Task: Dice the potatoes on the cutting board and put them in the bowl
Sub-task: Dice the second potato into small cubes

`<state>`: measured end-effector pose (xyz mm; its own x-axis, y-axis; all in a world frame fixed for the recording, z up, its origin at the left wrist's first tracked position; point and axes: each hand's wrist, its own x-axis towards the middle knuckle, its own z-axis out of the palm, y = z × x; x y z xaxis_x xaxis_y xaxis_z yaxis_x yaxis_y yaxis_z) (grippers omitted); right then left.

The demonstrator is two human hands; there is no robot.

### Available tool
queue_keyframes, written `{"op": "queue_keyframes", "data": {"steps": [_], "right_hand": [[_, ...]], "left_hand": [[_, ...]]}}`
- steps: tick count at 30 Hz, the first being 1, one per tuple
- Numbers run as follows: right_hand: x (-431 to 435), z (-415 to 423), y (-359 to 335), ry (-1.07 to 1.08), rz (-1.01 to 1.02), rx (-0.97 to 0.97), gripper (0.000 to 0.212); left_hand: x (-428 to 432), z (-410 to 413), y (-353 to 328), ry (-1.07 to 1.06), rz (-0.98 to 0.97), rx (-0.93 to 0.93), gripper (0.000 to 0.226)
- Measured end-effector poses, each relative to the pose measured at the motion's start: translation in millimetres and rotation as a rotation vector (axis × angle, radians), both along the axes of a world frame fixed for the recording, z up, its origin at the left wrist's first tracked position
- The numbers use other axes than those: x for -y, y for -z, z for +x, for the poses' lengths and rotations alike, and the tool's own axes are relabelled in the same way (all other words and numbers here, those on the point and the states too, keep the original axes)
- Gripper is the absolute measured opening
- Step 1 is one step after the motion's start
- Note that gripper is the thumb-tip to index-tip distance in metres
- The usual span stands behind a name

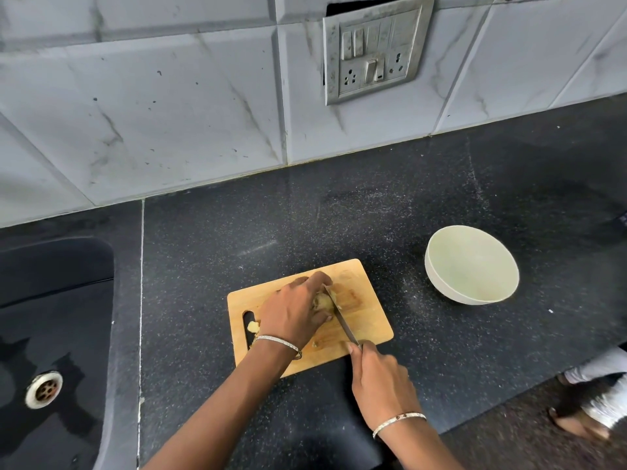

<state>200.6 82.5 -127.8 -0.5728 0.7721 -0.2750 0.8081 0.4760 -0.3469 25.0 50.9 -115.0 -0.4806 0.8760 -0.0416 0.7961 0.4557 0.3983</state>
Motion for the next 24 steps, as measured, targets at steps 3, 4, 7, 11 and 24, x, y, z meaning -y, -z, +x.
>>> {"op": "queue_keyframes", "data": {"steps": [3,4,7,11,24], "right_hand": [[-1,0,1,-0.002,-0.009,0.003,0.044],[-2,-1,1,-0.002,-0.015,0.004,0.044],[-3,-1,-1,0.002,-0.023,0.003,0.045],[-2,-2,0,0.005,-0.021,0.005,0.045],[-1,-1,0,0.009,-0.011,-0.012,0.043]], "left_hand": [[-7,1,-6,0.055,-0.016,0.023,0.042],[-10,1,-7,0.080,-0.031,0.005,0.037],[-17,0,-6,0.153,-0.078,-0.030,0.029],[-20,-4,-7,0.189,-0.115,-0.006,0.025],[-32,-7,-17,0.368,-0.148,-0.066,0.026]]}}
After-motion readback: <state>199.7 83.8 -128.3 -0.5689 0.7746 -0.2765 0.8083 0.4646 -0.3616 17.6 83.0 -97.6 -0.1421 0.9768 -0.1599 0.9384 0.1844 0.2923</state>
